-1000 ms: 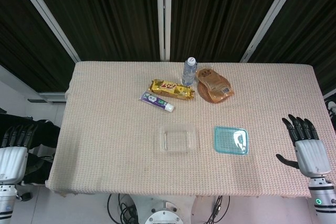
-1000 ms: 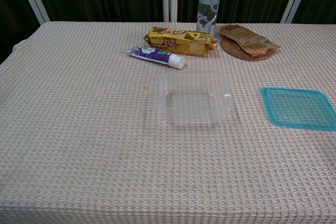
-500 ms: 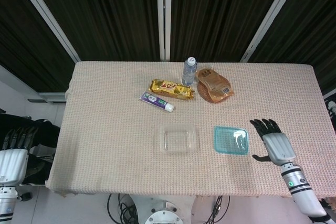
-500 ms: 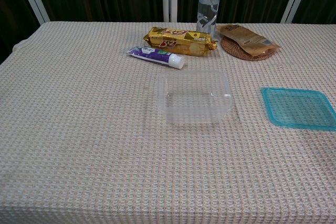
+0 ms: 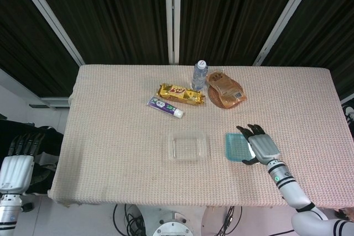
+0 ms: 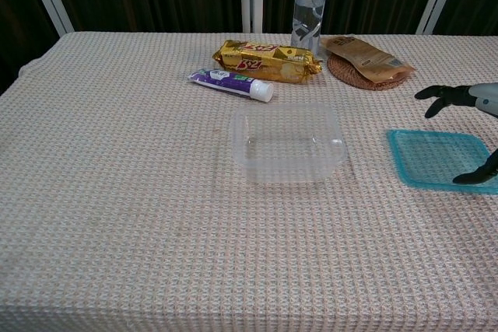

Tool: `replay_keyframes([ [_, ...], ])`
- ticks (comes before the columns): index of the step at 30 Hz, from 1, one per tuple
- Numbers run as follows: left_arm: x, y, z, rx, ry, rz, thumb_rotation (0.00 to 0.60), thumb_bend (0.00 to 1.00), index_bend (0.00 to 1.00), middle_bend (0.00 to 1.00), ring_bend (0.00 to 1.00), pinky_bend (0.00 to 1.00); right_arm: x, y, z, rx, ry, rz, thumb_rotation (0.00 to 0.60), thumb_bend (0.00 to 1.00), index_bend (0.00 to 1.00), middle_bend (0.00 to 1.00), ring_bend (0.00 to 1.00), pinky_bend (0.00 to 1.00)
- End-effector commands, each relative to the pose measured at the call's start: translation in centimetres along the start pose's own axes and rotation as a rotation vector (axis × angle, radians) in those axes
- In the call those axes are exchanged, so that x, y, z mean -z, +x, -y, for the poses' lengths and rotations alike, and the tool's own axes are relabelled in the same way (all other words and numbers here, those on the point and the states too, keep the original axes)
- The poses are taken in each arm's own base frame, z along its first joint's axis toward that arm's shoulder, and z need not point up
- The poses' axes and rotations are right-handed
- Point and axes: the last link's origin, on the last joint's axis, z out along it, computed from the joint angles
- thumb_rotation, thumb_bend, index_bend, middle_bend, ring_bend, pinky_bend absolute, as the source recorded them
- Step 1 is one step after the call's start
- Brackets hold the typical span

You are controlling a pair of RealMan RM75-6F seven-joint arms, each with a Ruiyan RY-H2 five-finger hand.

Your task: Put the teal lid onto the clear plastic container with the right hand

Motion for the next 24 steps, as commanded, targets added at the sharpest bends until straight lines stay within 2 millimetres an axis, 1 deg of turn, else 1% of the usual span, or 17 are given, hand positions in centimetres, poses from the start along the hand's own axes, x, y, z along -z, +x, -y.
replay_keyframes([
  [1, 0.0, -0.1, 0.1, 0.002, 0.003, 0.003, 0.600, 0.00, 0.08, 0.08, 0.01, 0.00, -0.3, -0.3, 0.0, -0.011, -0.006, 0.010, 0.600, 0.00, 0.00, 0.18, 0.00, 0.00],
  [8, 0.0, -0.3, 0.1, 0.005, 0.000, 0.007, 0.600, 0.00, 0.08, 0.08, 0.01, 0.00, -0.8, -1.2, -0.5, -0.027, -0.022, 0.036, 0.600, 0.01, 0.00, 0.19, 0.00, 0.00],
  [24, -0.1, -0.1, 0.0, -0.002, -0.002, 0.007, 0.600, 0.00, 0.08, 0.08, 0.01, 0.00, -1.2, -1.6, -1.2, -0.056, -0.017, 0.053, 0.600, 0.01, 0.00, 0.19, 0.00, 0.00],
])
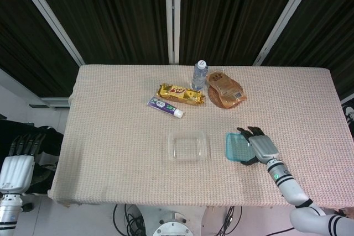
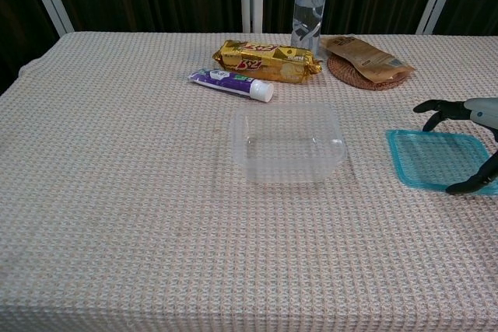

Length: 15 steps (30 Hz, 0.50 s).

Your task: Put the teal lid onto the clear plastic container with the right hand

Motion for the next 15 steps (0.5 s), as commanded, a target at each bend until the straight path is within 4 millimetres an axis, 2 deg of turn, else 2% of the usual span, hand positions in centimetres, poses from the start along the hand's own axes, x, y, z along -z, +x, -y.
replay_keyframes([
  [1, 0.0, 0.1, 0.0, -0.001, 0.001, 0.001, 0.600, 0.00, 0.08, 0.08, 0.01, 0.00, -0.1, -0.1, -0.1, -0.001, -0.001, 0.002, 0.600, 0.01, 0.00, 0.19, 0.00, 0.00],
  [4, 0.0, 0.1, 0.0, -0.003, 0.001, 0.001, 0.600, 0.00, 0.08, 0.08, 0.01, 0.00, -0.2, 0.0, -0.2, -0.003, 0.002, -0.007, 0.600, 0.01, 0.00, 0.22, 0.00, 0.00],
  [7, -0.1, 0.2, -0.1, -0.005, 0.000, 0.001, 0.600, 0.00, 0.08, 0.08, 0.01, 0.00, -0.2, 0.1, -0.2, -0.005, 0.011, -0.035, 0.600, 0.03, 0.01, 0.28, 0.00, 0.00],
  [9, -0.1, 0.2, -0.2, -0.006, -0.001, 0.002, 0.600, 0.00, 0.08, 0.08, 0.01, 0.00, 0.0, 0.3, -0.2, -0.002, 0.019, -0.055, 0.600, 0.07, 0.05, 0.35, 0.01, 0.00],
  [15, -0.2, 0.3, -0.2, -0.009, -0.001, 0.004, 0.600, 0.00, 0.08, 0.08, 0.01, 0.00, 1.4, 1.7, 0.5, 0.048, 0.077, -0.097, 0.600, 0.12, 0.14, 0.40, 0.05, 0.00],
])
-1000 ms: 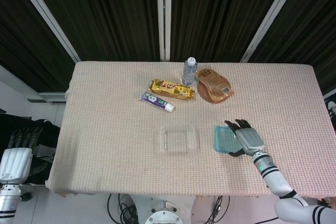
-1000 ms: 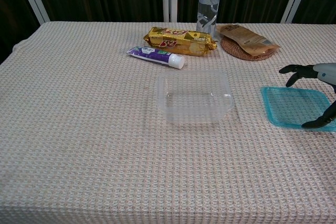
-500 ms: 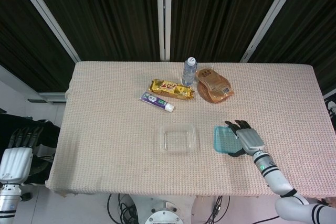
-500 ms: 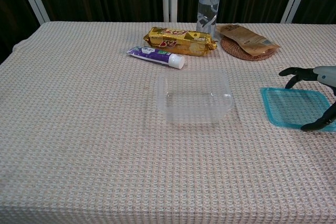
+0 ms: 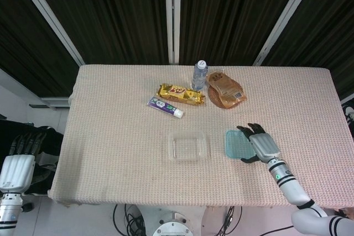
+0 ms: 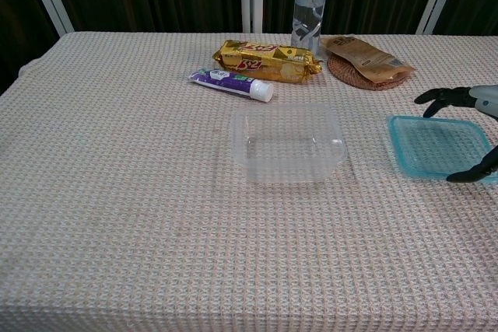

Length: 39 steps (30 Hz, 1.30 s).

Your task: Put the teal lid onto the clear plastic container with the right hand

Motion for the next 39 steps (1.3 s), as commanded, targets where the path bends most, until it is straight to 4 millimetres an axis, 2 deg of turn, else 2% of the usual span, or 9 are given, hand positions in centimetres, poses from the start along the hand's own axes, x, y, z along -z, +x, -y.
replay_keyframes([
  [1, 0.0, 0.1, 0.0, -0.002, 0.000, 0.000, 0.600, 0.00, 0.08, 0.08, 0.01, 0.00, 1.0, 1.2, 0.8, 0.037, 0.048, -0.017, 0.600, 0.12, 0.14, 0.41, 0.05, 0.00],
  [6, -0.1, 0.2, -0.2, -0.003, -0.009, -0.005, 0.600, 0.00, 0.08, 0.08, 0.01, 0.00, 2.1, 3.7, 4.2, 0.107, 0.156, -0.016, 0.600, 0.12, 0.14, 0.41, 0.05, 0.01],
  [13, -0.1, 0.0, -0.3, -0.003, -0.017, -0.005, 0.600, 0.00, 0.08, 0.08, 0.01, 0.00, 2.3, 5.0, 10.2, 0.083, 0.245, 0.023, 0.600, 0.13, 0.14, 0.41, 0.05, 0.01],
  [18, 0.0, -0.2, 0.1, 0.006, -0.007, -0.002, 0.600, 0.00, 0.08, 0.08, 0.01, 0.00, 1.1, 5.5, 13.2, 0.075, 0.274, 0.055, 0.600, 0.15, 0.14, 0.40, 0.05, 0.01],
  [23, 0.0, -0.5, 0.1, 0.021, -0.008, -0.005, 0.600, 0.00, 0.08, 0.08, 0.01, 0.00, -0.8, 4.6, 16.4, 0.070, 0.262, 0.074, 0.600, 0.16, 0.14, 0.40, 0.05, 0.00],
  [29, -0.2, -0.8, 0.3, 0.028, -0.010, 0.002, 0.600, 0.00, 0.08, 0.08, 0.01, 0.00, -2.3, 4.2, 18.8, 0.069, 0.231, 0.095, 0.600, 0.16, 0.14, 0.39, 0.05, 0.00],
  [32, -0.3, -0.9, 0.3, 0.035, -0.011, 0.000, 0.600, 0.00, 0.08, 0.08, 0.01, 0.00, -3.0, 3.8, 19.8, 0.058, 0.205, 0.098, 0.600, 0.21, 0.14, 0.38, 0.05, 0.00],
  [39, -0.7, -1.0, 0.6, 0.046, -0.019, -0.004, 0.600, 0.00, 0.08, 0.08, 0.01, 0.00, -3.6, 3.0, 21.0, 0.014, 0.157, 0.089, 0.600, 0.23, 0.14, 0.38, 0.05, 0.00],
])
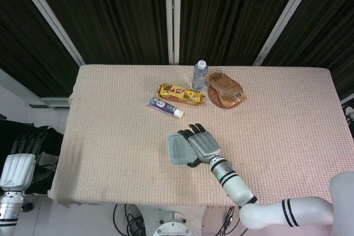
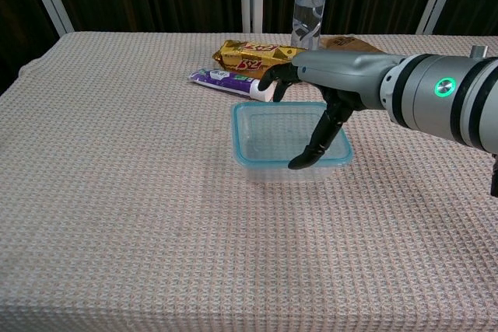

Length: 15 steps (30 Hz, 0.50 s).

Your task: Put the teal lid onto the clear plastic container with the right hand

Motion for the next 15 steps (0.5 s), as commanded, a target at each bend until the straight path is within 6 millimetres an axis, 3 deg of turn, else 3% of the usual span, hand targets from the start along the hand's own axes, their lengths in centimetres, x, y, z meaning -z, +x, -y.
replay_keyframes([
  [1, -0.1, 0.0, 0.1, 0.003, -0.003, -0.002, 0.600, 0.00, 0.08, 0.08, 0.01, 0.00, -0.5, -0.1, 0.3, -0.002, -0.019, -0.016, 0.600, 0.23, 0.14, 0.38, 0.05, 0.00],
  [15, -0.5, -0.3, 0.4, 0.012, -0.017, 0.001, 0.600, 0.00, 0.08, 0.08, 0.01, 0.00, -1.6, -0.8, 0.9, -0.027, -0.064, -0.017, 0.600, 0.24, 0.15, 0.38, 0.05, 0.00],
])
